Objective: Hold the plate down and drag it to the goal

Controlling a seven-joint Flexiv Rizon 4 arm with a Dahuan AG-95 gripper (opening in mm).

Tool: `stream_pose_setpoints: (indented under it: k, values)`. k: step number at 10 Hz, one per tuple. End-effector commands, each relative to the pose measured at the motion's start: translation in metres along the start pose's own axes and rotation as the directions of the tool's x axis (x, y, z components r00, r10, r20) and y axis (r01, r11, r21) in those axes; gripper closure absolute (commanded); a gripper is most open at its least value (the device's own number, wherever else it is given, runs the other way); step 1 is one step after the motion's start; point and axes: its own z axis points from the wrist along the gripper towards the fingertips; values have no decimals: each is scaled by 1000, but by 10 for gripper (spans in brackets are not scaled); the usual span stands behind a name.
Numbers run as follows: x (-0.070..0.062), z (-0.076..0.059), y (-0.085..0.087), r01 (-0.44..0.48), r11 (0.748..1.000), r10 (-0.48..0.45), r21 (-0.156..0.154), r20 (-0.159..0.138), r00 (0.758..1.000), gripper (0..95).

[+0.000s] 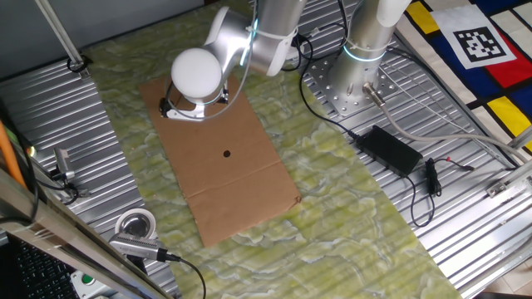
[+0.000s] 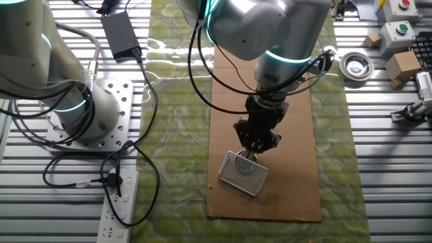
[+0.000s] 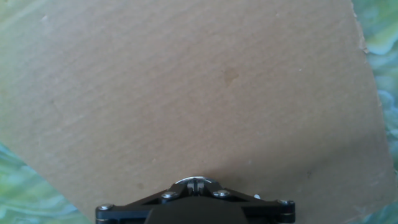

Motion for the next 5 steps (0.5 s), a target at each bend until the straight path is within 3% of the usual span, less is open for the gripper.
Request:
stream_pose_setpoints:
  k: [1, 5]
  values:
    - [0, 1, 0, 2, 1000, -2, 4, 1, 1000, 950]
    - [-1, 3, 0, 5, 1000, -5, 10, 4, 1000, 950]
